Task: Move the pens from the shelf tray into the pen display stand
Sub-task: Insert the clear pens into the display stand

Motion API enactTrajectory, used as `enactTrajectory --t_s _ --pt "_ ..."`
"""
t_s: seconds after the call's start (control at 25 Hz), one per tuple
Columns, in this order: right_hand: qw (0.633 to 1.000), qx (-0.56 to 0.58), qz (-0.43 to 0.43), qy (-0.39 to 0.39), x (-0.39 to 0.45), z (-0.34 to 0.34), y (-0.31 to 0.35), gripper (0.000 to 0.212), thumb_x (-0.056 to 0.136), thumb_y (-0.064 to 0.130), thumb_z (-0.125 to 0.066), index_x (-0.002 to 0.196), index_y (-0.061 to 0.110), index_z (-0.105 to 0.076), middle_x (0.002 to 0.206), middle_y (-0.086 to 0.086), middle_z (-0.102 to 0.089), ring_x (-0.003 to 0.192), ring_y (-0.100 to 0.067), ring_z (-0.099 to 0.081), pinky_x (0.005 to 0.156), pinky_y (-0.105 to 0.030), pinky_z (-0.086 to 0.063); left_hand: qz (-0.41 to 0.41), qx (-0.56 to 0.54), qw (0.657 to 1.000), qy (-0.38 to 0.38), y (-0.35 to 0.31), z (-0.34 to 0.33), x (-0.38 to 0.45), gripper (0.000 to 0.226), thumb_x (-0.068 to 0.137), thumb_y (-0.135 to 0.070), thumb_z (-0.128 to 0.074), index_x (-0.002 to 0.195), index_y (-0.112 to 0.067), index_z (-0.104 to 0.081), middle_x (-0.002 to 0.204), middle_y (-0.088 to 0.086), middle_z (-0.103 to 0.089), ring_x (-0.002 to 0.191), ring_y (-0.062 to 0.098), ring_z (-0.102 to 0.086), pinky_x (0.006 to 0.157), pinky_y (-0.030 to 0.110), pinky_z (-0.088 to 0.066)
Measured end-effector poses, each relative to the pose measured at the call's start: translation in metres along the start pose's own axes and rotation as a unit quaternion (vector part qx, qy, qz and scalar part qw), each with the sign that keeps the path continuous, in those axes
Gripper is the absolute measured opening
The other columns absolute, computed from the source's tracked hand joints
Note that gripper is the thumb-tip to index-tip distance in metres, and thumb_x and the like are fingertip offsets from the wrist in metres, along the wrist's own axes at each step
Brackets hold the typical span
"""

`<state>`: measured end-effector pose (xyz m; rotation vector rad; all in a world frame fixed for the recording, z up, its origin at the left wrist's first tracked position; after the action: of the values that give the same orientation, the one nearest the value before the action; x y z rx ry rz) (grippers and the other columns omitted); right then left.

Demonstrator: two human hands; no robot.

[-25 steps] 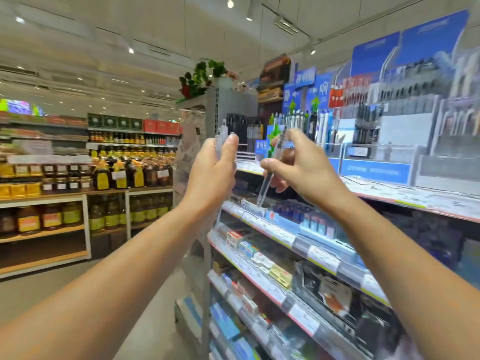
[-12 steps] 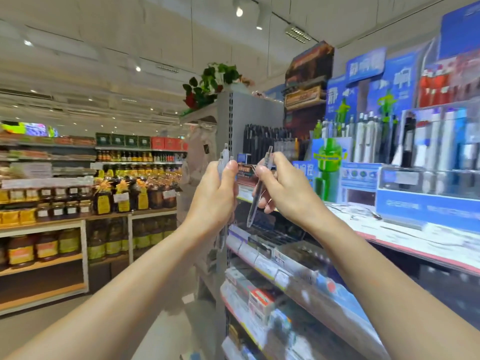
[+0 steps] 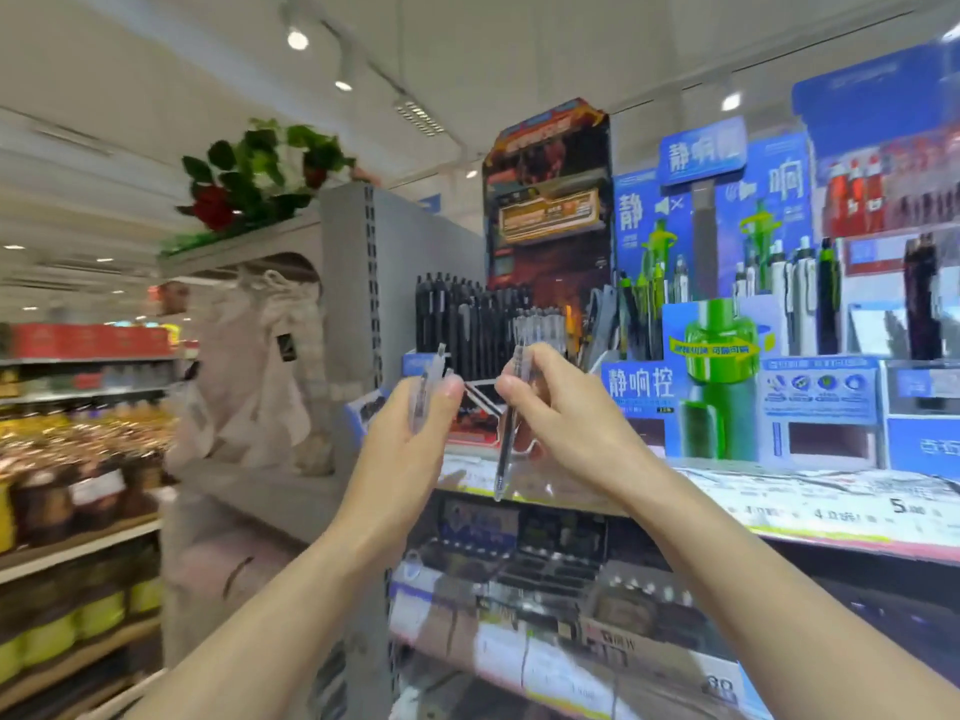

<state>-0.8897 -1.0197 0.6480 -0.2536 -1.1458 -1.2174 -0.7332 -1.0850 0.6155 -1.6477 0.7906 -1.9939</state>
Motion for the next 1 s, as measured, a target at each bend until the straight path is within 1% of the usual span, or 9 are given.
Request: enactTrajectory --t_s 0.08,0.2,0.36,0.48,0.6,0.68,0.8,0.88,1.0 --pt "0.999 -0.022 -0.026 -0.017 0.011 -0.008 0.002 0.021 0.101 0.035 -0.054 0.093 0.016 -0.052 0.062 -0.002 -0.061 0.063 -0.019 -0.062 0.070 -0.043 -0.051 0.000 -0.016 0.999 0.048 0.013 0.003 0.022 0.024 0.096 -0.058 -0.053 0.076 -0.046 -0.057 0.058 -0.023 -0.052 0.052 -0.004 -0.048 0.055 0.024 -0.037" --pt "0.997 -0.045 -0.059 -0.030 0.022 -0.015 0.002 0.021 0.102 0.034 -0.053 0.084 0.027 -0.047 0.065 -0.002 -0.060 0.066 -0.026 -0.061 0.074 -0.049 -0.053 0.026 -0.072 0.995 0.062 0.033 0.003 0.048 0.026 0.098 -0.055 -0.053 0.085 -0.035 -0.063 0.067 -0.021 -0.065 0.059 -0.004 -0.059 0.062 0.029 -0.042" --pt "0.993 -0.068 -0.087 -0.033 0.030 -0.020 -0.001 0.025 0.104 0.038 -0.049 0.083 0.024 -0.044 0.069 -0.009 -0.058 0.069 -0.031 -0.063 0.074 -0.053 -0.054 0.038 -0.114 0.989 0.088 0.054 -0.004 0.063 0.045 0.097 -0.059 -0.051 0.082 -0.017 -0.061 0.062 -0.004 -0.054 0.048 0.007 -0.042 0.057 0.033 -0.033" --pt "0.993 -0.064 -0.089 -0.036 0.038 -0.020 -0.006 0.023 0.104 0.037 -0.048 0.093 0.017 -0.050 0.065 0.000 -0.056 0.059 -0.018 -0.060 0.067 -0.050 -0.057 0.058 -0.184 0.976 0.100 0.064 -0.008 0.075 0.046 0.095 -0.059 -0.052 0.095 -0.015 -0.068 0.068 0.005 -0.053 0.051 0.015 -0.037 0.055 0.034 -0.030" --pt "0.995 -0.046 -0.077 -0.031 0.050 -0.020 -0.008 0.020 0.103 0.036 -0.050 0.097 0.017 -0.053 0.061 0.001 -0.061 0.051 -0.015 -0.063 0.061 -0.045 -0.058 0.063 -0.214 0.969 0.110 0.069 -0.010 0.084 0.046 0.083 -0.068 -0.054 0.090 -0.025 -0.070 0.066 0.009 -0.052 0.047 0.016 -0.035 0.049 0.029 -0.029" --pt "0.996 -0.049 -0.060 -0.041 0.058 -0.019 -0.010 0.018 0.102 0.033 -0.054 0.098 0.016 -0.055 0.063 -0.001 -0.066 0.049 -0.015 -0.065 0.055 -0.039 -0.058 0.060 -0.197 0.972 0.113 0.073 -0.010 0.086 0.049 0.079 -0.070 -0.053 0.090 -0.027 -0.072 0.065 0.009 -0.052 0.045 0.015 -0.035 0.046 0.027 -0.031" --pt "0.994 -0.027 -0.043 -0.096 0.076 -0.013 -0.012 0.016 0.101 0.029 -0.056 0.100 0.014 -0.057 0.066 -0.004 -0.070 0.048 -0.012 -0.067 0.046 -0.024 -0.050 0.010 -0.080 0.992 0.094 0.076 -0.004 0.088 0.052 0.091 -0.063 -0.053 0.084 -0.013 -0.066 0.059 0.002 -0.053 0.048 0.016 -0.042 0.055 0.033 -0.035" --pt "0.991 -0.014 -0.046 -0.127 0.088 -0.009 -0.013 0.016 0.104 0.030 -0.051 0.098 0.015 -0.053 0.070 -0.009 -0.072 0.051 -0.017 -0.069 0.048 -0.026 -0.052 -0.065 0.029 0.993 0.099 0.074 0.000 0.089 0.045 0.095 -0.058 -0.049 0.077 -0.018 -0.059 0.062 0.003 -0.057 0.054 0.014 -0.050 0.059 0.035 -0.037" --pt "0.986 -0.036 -0.048 -0.157 0.100 -0.006 -0.016 0.020 0.106 0.030 -0.045 0.093 0.015 -0.046 0.068 -0.012 -0.071 0.052 -0.020 -0.070 0.049 -0.025 -0.053 -0.124 0.096 0.976 0.150 0.074 -0.001 0.086 0.046 0.092 -0.062 -0.043 0.083 -0.019 -0.057 0.071 0.003 -0.063 0.067 0.016 -0.058 0.065 0.038 -0.046"
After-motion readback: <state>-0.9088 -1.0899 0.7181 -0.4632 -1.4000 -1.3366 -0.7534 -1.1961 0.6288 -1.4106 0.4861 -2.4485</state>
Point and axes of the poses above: each hand's wrist, its own x-axis towards the middle knuckle, its own z-axis out of the back of the hand, y = z × x, the point moved 4 cm from there along x, towards the middle knuckle
